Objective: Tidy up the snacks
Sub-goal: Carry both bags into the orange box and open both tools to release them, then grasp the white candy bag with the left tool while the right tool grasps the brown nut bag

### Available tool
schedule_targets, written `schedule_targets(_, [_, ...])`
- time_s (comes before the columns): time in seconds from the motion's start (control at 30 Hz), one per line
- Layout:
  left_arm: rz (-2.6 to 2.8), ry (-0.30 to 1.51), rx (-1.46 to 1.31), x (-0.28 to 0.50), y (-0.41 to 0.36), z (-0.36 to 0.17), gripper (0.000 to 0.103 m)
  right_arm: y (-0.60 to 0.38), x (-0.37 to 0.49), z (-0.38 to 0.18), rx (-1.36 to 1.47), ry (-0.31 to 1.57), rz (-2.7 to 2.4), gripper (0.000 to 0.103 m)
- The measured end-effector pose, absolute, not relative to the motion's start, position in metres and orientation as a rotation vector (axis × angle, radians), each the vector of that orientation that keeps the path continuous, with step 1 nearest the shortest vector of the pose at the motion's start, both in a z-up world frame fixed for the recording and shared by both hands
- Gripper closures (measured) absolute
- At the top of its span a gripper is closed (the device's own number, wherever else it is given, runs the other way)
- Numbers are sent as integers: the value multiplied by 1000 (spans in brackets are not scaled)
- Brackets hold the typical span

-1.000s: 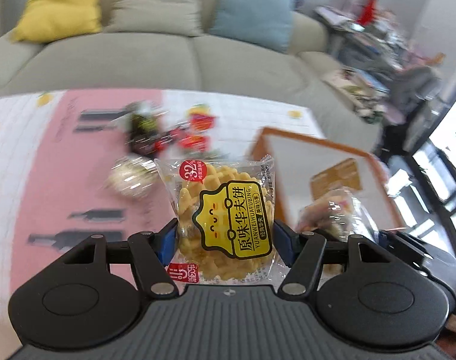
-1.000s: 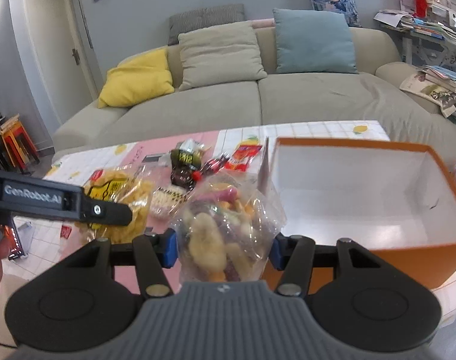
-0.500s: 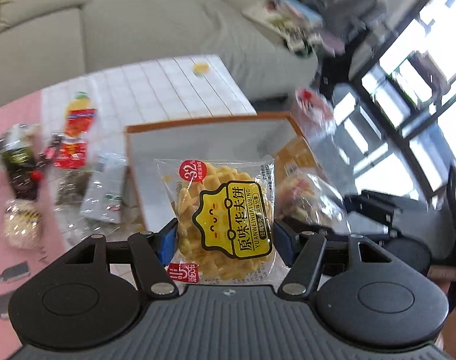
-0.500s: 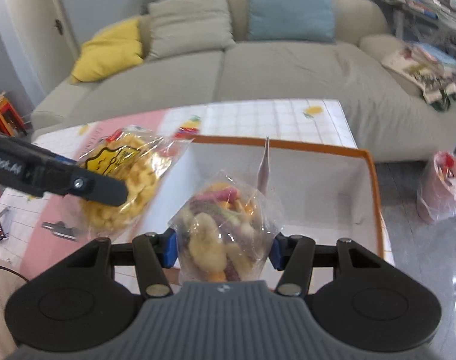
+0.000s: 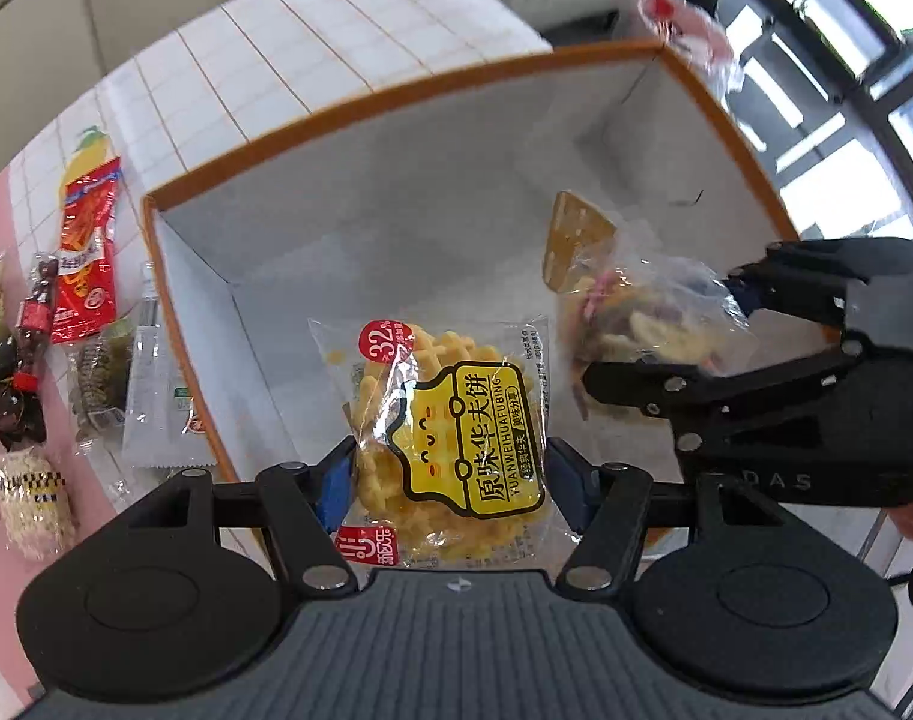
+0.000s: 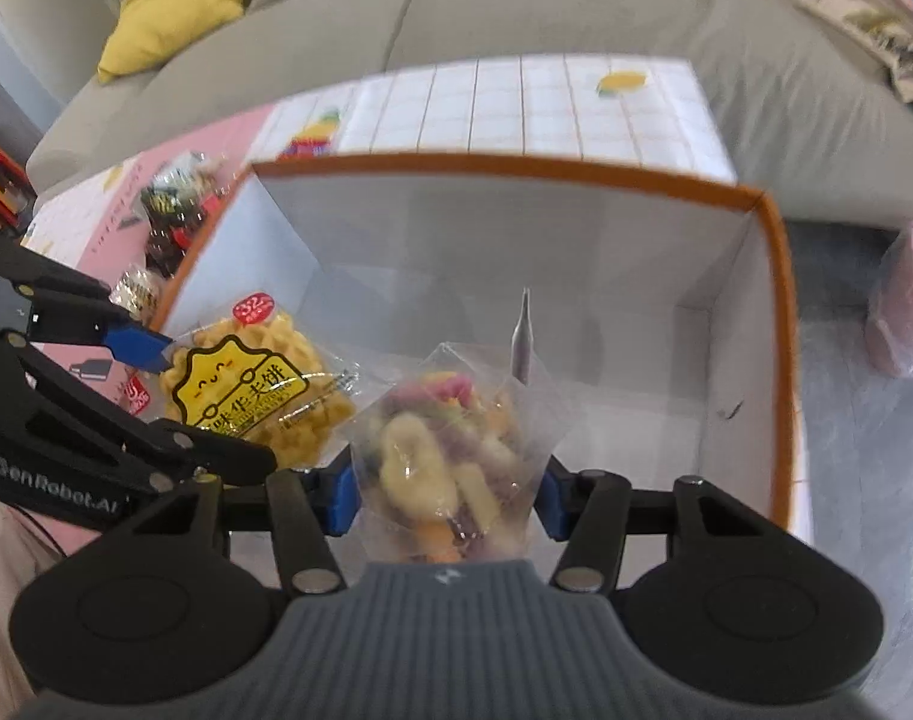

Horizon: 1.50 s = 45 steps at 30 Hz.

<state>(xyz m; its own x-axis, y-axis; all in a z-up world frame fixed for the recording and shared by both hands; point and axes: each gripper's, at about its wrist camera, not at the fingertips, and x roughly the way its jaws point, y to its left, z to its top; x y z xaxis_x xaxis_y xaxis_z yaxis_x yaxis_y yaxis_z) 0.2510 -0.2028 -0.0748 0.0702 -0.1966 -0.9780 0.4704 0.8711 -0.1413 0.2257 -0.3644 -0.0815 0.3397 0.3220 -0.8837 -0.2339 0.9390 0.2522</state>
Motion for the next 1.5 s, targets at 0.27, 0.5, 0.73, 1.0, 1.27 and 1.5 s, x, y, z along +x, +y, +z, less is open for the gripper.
schedule_targets(0.27, [-531, 1466, 324, 254, -208, -95, 27, -363, 238, -111, 85, 1265, 429, 46])
schedule_targets(0.5, [-536, 1498, 324, 257, -206, -99, 16, -364, 241, -119, 106, 1365, 426, 45])
schedule_targets(0.73, [-520, 1456, 191, 260, -192, -79, 17, -372, 242, -107, 166, 1343, 385, 36])
schedule_targets(1.0, [-471, 1318, 121, 244, -168, -38, 18, -365, 239, -110, 213, 1345, 373, 70])
schedule_targets(1.27, [-443, 1242, 92, 220, -146, -11, 19, -342, 233, -114, 191, 1354, 402, 71])
schedule_targets(1.5, [-430, 1192, 69, 195, -120, -1, 21, -333, 225, -102, 152, 1349, 326, 52])
